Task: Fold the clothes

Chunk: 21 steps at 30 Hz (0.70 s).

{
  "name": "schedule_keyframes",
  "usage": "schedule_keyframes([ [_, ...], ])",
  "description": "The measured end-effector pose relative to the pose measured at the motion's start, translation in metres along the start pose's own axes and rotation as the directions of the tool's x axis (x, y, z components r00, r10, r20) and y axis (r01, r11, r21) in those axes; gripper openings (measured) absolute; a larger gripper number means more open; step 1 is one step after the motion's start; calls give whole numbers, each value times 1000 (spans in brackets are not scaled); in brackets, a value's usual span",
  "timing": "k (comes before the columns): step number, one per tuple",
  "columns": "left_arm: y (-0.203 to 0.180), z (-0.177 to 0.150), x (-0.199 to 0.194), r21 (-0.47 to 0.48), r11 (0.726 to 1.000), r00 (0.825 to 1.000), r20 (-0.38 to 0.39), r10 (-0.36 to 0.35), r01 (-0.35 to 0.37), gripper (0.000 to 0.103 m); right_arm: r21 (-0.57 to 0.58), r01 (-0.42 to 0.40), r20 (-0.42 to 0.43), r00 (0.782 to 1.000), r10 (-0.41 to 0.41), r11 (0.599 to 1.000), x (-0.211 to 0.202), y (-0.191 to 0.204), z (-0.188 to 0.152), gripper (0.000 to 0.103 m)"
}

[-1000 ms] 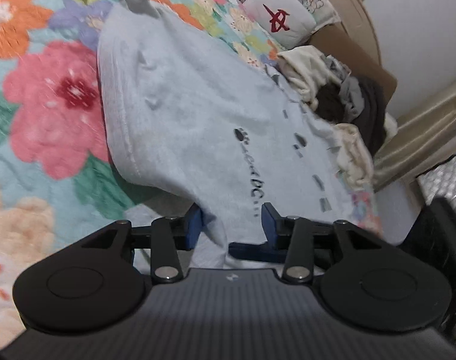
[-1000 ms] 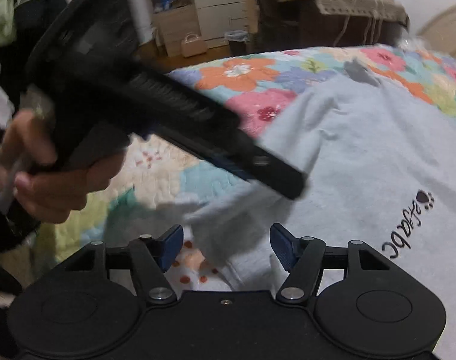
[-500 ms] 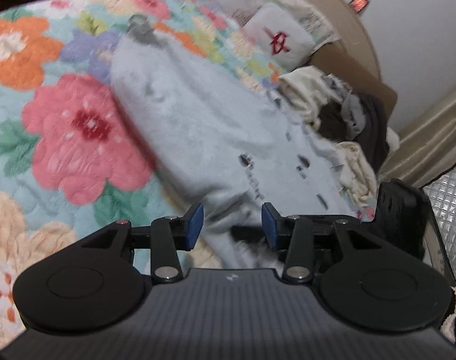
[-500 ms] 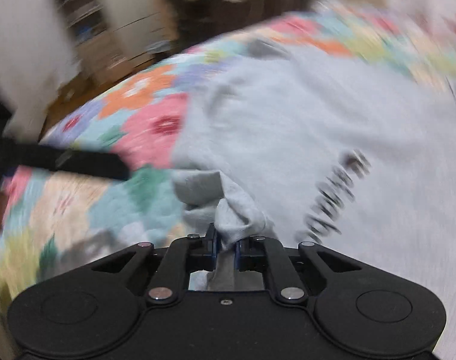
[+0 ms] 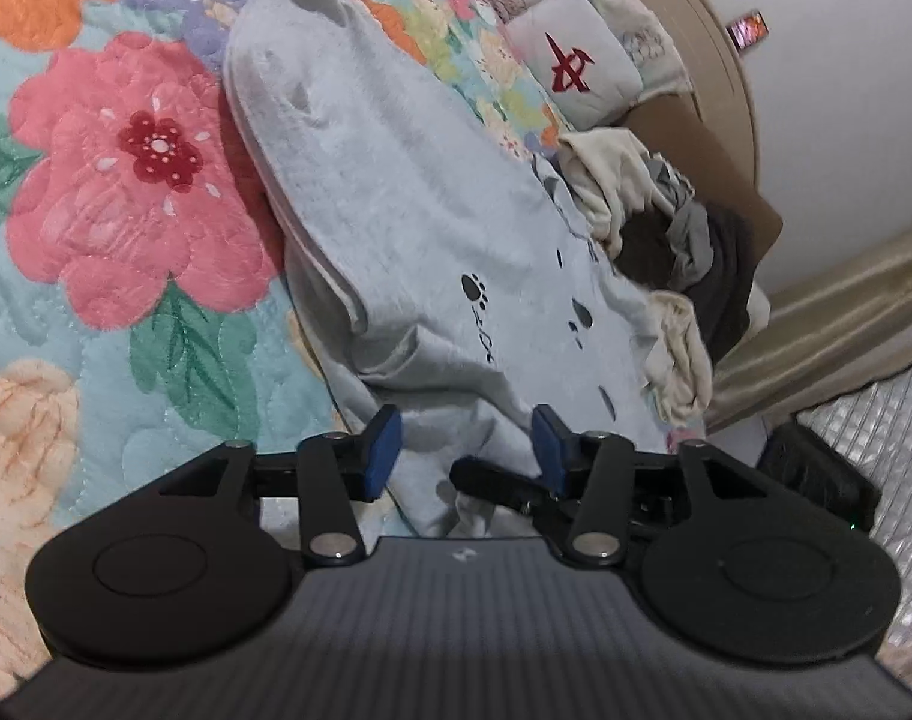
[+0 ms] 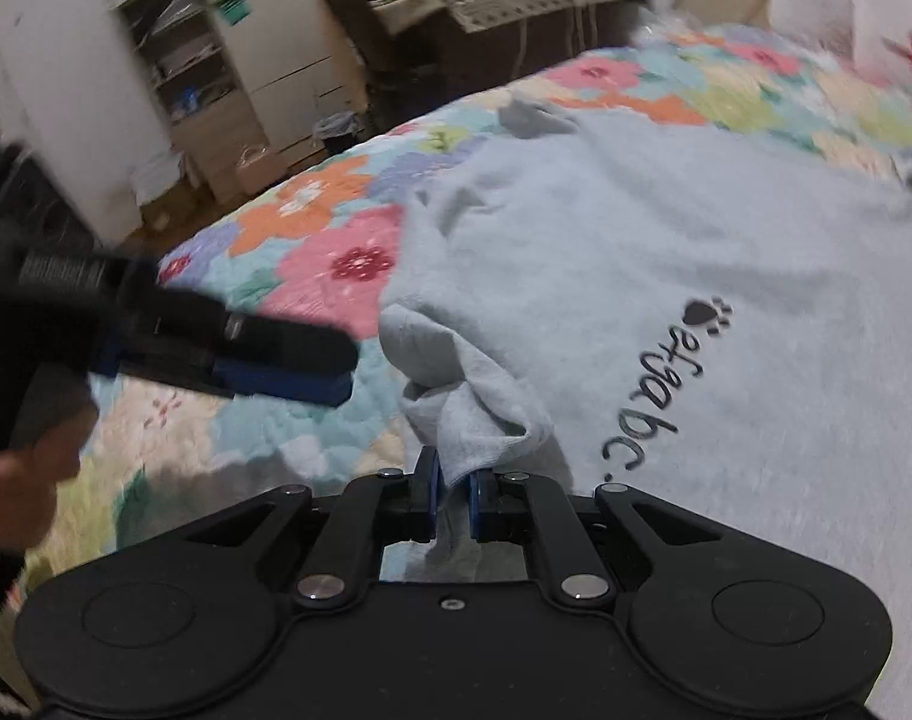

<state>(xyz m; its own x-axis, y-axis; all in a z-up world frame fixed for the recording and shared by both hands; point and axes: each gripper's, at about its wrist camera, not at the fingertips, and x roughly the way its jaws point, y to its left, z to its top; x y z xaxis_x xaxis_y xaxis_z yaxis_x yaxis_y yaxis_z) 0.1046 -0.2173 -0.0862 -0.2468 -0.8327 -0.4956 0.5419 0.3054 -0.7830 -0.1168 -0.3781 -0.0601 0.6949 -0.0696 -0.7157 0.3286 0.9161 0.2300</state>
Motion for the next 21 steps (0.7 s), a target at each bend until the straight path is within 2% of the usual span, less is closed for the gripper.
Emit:
schedule_keyframes([
  [5,1,1,-1,-29,999,1000,26,-16,16,55,-111,-27,-8,1000,27,993,-3,18,-1,10],
  [7,2,-1,0,-36,999,999,46,12,-11,56,-125,-65,-15,998,64,990,-3,23,-2,10],
  [9,2,-4,0,-37,998,996,78,54,-51,53,-140,-100,-24,995,97,985,-2,29,-4,10],
  [11,-3,-10,1,22,994,990,95,108,-110,28,-154,-113,-31,994,109,982,1,36,-6,10],
  [12,-6,-11,2,40,990,987,93,129,-133,3,-155,-115,-33,993,111,981,3,38,-7,10],
  [14,-13,-11,-1,71,982,978,127,166,-176,4,-147,-119,-37,993,115,982,5,38,-9,10],
  [16,-26,-11,-13,118,964,955,207,212,-239,3,-128,-122,-39,992,118,984,5,37,-10,10],
  [17,-37,-12,-24,151,948,937,257,237,-281,3,-115,-123,-36,992,119,986,4,36,-10,11],
  [19,-59,-16,-49,198,919,900,350,258,-341,3,-81,-129,-28,991,127,988,0,35,-10,20],
  [21,-77,-27,-74,242,874,856,425,295,-421,3,-53,-143,-32,989,141,988,-7,32,-11,47],
])
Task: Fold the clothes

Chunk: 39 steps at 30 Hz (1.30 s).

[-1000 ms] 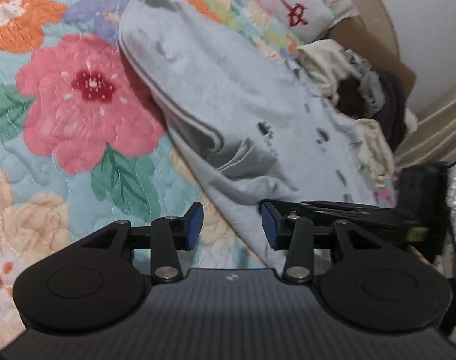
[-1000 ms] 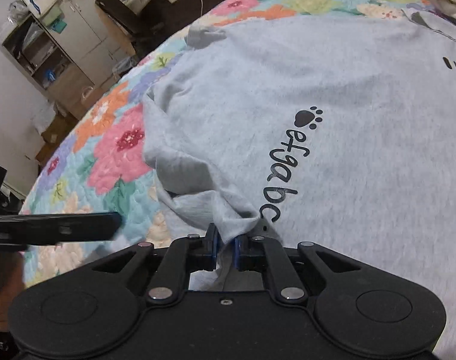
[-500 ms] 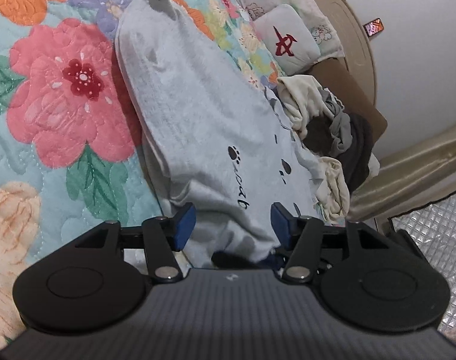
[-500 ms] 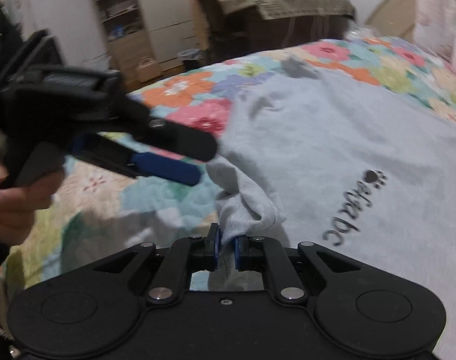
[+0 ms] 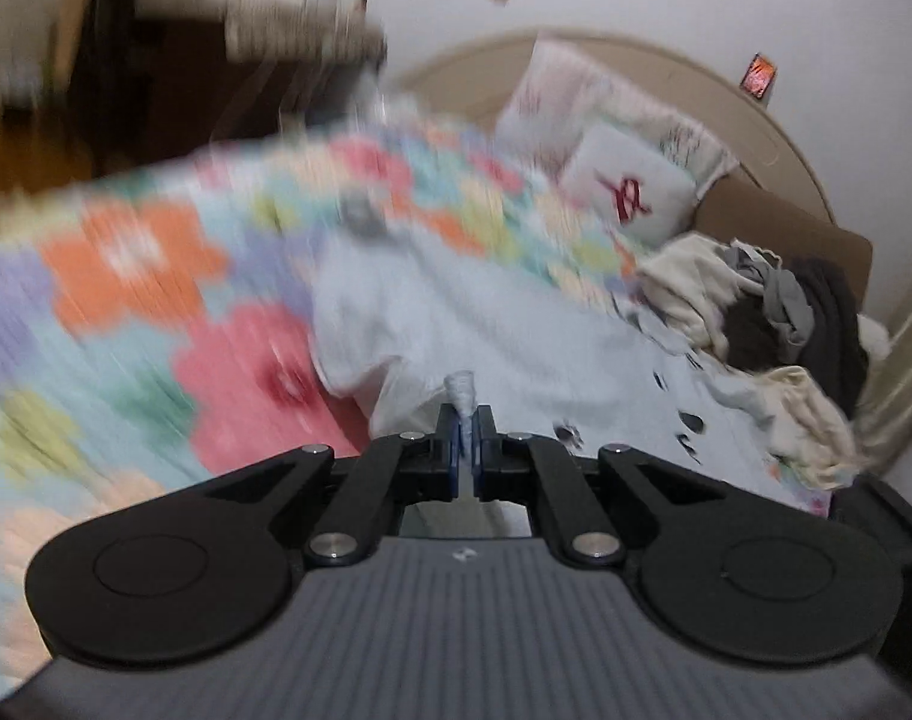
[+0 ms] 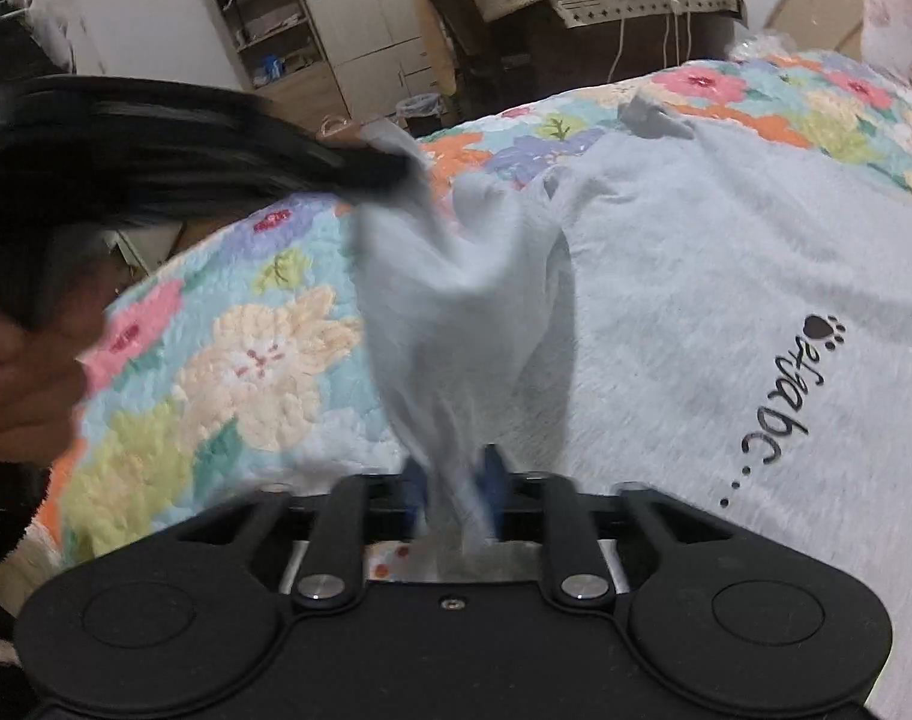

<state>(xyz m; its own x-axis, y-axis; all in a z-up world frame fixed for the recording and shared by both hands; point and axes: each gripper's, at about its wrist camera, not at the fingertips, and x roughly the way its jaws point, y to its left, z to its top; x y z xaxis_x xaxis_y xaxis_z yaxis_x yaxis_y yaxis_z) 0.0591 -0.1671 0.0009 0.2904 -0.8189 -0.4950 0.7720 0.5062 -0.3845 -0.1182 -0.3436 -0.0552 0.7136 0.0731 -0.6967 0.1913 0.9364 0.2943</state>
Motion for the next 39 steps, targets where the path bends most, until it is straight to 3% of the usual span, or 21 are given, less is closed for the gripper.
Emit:
schedule_keyframes([
  [3,11,-12,-27,27,980,981,-1,196,-196,3,24,29,-26,999,-29,999,-20,-6,-9,50],
  [4,23,-21,-26,-1,965,963,-53,264,-264,3,37,66,-30,997,-64,997,-28,-11,-14,50],
  [6,45,-38,-14,-25,926,910,-201,363,-376,4,97,155,-29,988,-153,983,-48,-28,-26,52],
  [8,65,-49,2,-69,911,872,-325,365,-407,4,184,240,-39,971,-237,953,-70,-50,-40,52],
  [9,67,-48,4,-75,904,864,-338,373,-420,4,226,284,-50,959,-280,932,-81,-61,-47,52],
  [13,45,-32,3,4,893,858,-273,435,-451,5,343,460,-96,884,-457,819,-144,-92,-77,52],
  [16,42,-32,-2,3,891,854,-283,436,-454,5,426,528,-123,838,-531,735,-198,-111,-111,55],
  [18,46,-34,-3,-10,886,845,-307,439,-464,5,485,548,-140,818,-558,681,-231,-124,-135,63],
  [19,46,-38,-5,-2,875,830,-317,459,-485,4,509,556,-162,811,-562,657,-244,-133,-148,64],
  [20,47,-40,-6,16,857,810,-319,493,-515,4,527,565,-198,808,-555,635,-253,-143,-160,64],
  [23,51,-40,-12,38,827,781,-305,545,-561,4,616,551,-249,814,-525,563,-275,-162,-195,64],
  [28,44,-37,-25,-51,898,865,-296,404,-437,5,749,396,-164,888,-429,532,-283,-166,-237,64],
  [31,26,-34,-7,-59,947,900,-334,281,-317,5,755,376,-168,903,-396,537,-262,-179,-235,64],
  [33,4,-26,10,-36,975,906,-377,190,-219,6,742,395,-174,894,-413,542,-250,-186,-219,64],
  [35,-26,-18,30,66,986,894,-416,166,-152,16,706,437,-196,877,-439,557,-237,-191,-195,64],
  [37,-53,-13,52,162,981,884,-436,170,-109,36,661,529,-272,830,-488,532,-220,-192,-176,64],
  [38,-65,-12,65,202,975,881,-440,175,-93,38,649,566,-301,805,-512,509,-213,-193,-171,64],
  [39,-76,-12,82,217,975,877,-455,153,-58,41,646,583,-323,794,-515,493,-208,-198,-165,64],
])
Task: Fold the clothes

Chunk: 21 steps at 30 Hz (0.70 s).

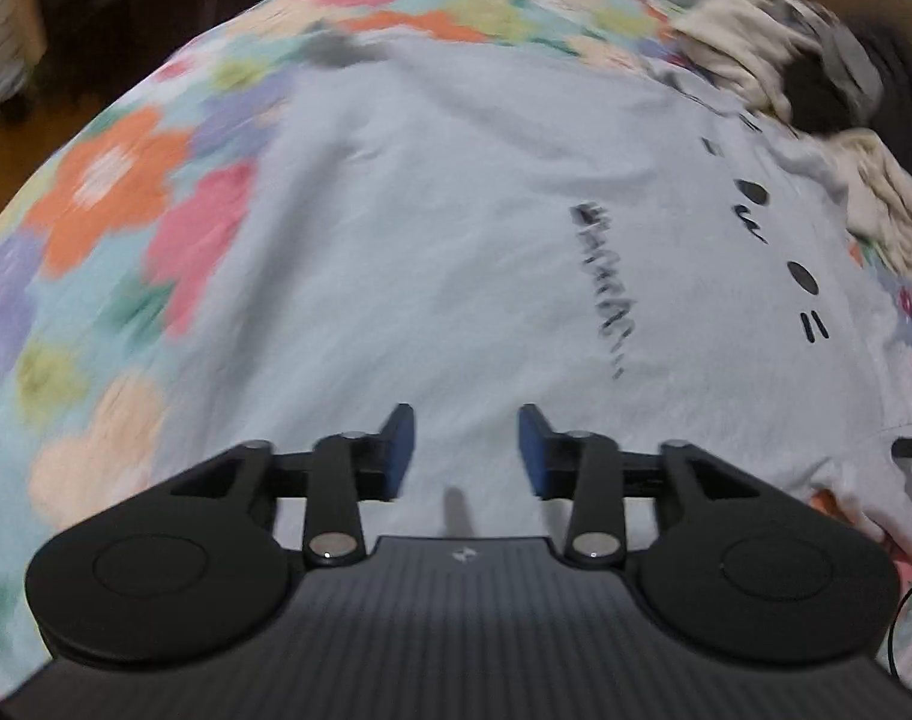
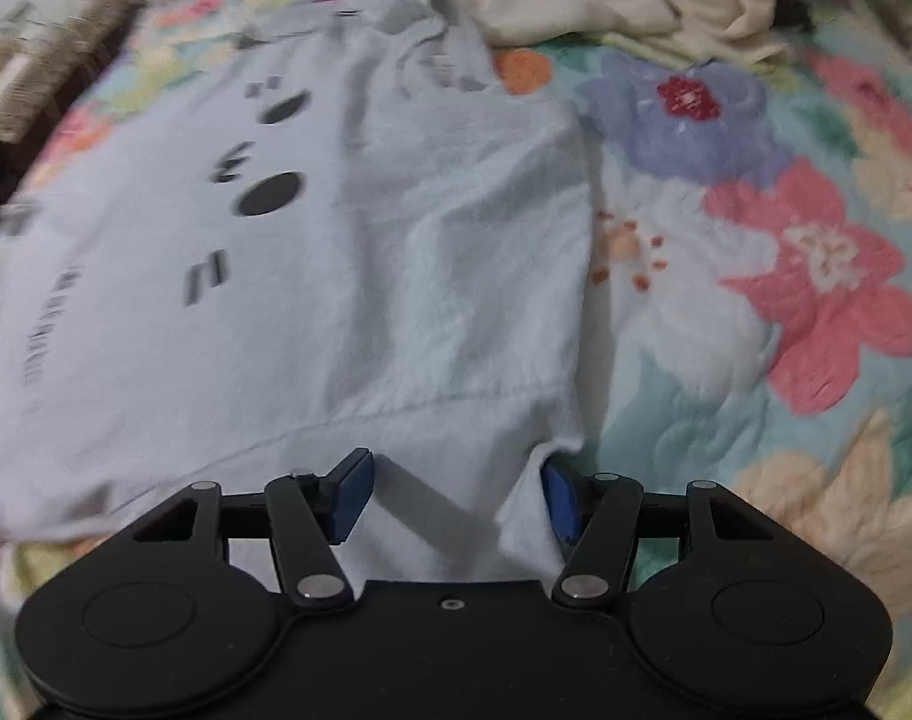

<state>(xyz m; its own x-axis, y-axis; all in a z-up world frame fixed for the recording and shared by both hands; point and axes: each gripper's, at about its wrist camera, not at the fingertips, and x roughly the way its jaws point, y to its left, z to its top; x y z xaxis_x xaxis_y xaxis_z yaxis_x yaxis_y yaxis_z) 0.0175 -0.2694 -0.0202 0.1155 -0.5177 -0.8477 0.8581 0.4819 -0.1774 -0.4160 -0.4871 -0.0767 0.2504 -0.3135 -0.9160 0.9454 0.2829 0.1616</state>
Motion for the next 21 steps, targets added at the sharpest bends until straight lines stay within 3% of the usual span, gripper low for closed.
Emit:
schedule_keyframes([
  [4,-49,38,54,117,988,994,-51,-95,101,41,-34,-5,-51,999,4,999,9,6,46,64],
  [7,-110,76,97,251,955,987,-87,-139,156,41,-149,49,-38,998,-55,988,8,8,82,64],
  [11,-190,129,142,431,874,974,-138,-180,223,41,-211,66,4,998,-67,975,27,-8,129,64],
  [14,-223,159,164,540,809,969,-198,-147,233,42,-143,89,34,996,-85,986,49,-27,158,64],
  [17,-228,177,166,549,808,974,-178,-138,215,42,-10,78,86,993,-77,997,56,-35,182,64],
  [19,-225,181,171,485,838,963,-211,-165,250,42,80,50,117,991,-59,996,56,-32,197,64],
  [21,-223,175,180,416,862,948,-247,-199,289,42,96,13,110,994,-24,995,58,-20,212,64],
])
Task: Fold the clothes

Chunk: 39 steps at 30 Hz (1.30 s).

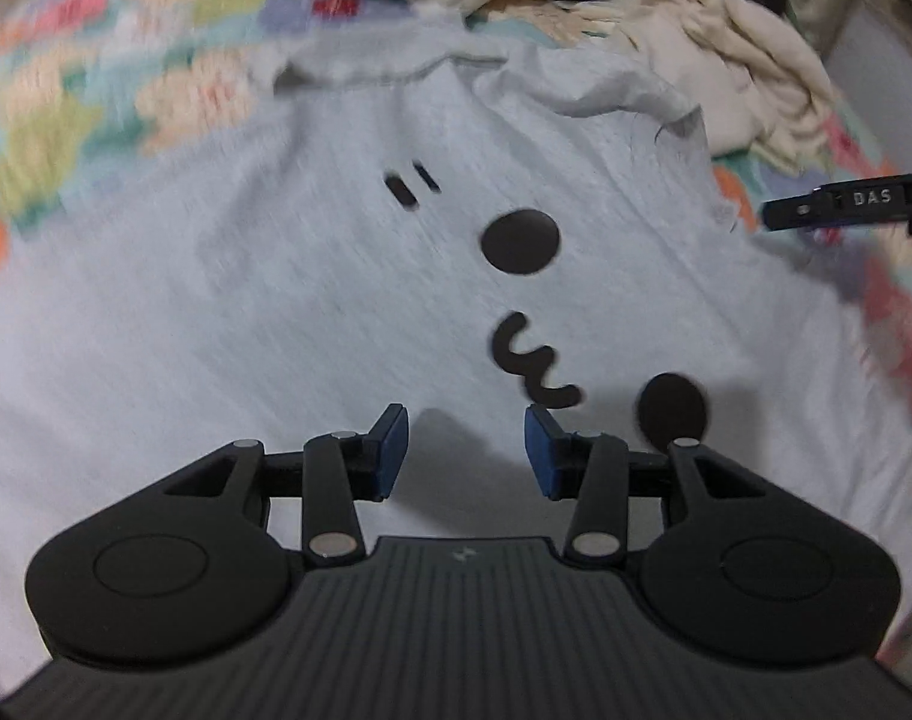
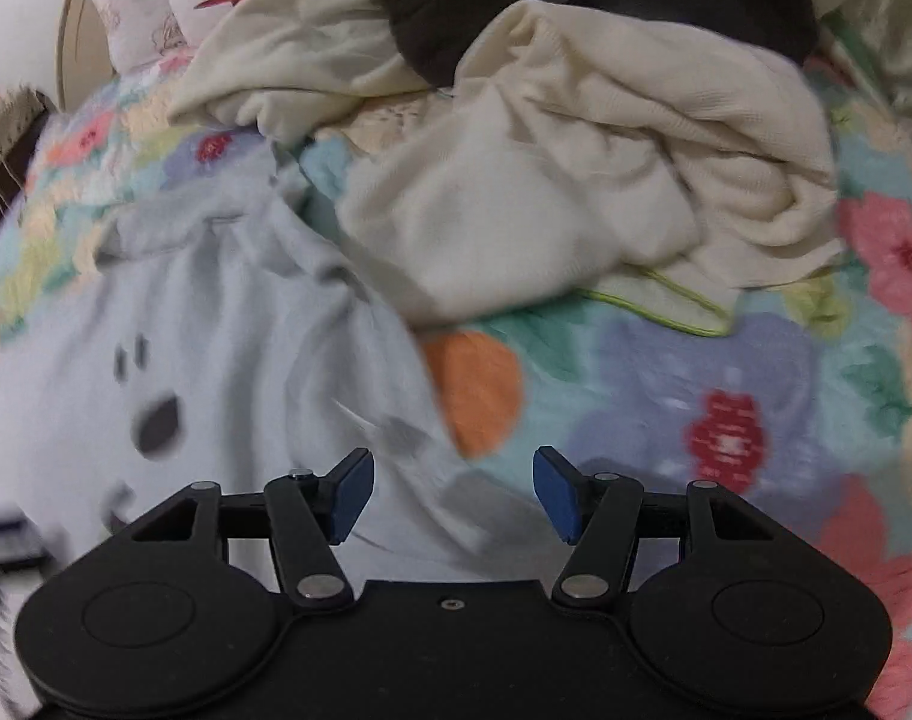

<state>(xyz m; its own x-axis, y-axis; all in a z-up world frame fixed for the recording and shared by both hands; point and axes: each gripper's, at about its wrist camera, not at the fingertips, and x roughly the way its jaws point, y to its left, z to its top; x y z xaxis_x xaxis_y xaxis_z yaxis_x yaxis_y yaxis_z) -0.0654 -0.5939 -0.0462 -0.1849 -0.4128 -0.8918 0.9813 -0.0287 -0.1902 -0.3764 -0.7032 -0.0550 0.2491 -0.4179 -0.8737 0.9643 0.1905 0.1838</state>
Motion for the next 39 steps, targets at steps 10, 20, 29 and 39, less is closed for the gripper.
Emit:
schedule_keyframes([
  [10,-19,-60,-2,26,999,988,152,14,-18,42,-165,-117,-47,993,111,979,11,85,48,63],
  [20,-28,-159,-62,14,996,987,139,-85,84,48,45,-18,22,1000,17,999,-108,58,-68,64],
  [29,-78,-180,-80,221,951,955,155,-253,216,48,155,22,-9,1000,-21,988,-151,-14,-228,64],
  [39,-138,-197,-76,402,892,967,55,-248,205,43,314,-68,46,997,56,947,-143,-77,-308,65],
])
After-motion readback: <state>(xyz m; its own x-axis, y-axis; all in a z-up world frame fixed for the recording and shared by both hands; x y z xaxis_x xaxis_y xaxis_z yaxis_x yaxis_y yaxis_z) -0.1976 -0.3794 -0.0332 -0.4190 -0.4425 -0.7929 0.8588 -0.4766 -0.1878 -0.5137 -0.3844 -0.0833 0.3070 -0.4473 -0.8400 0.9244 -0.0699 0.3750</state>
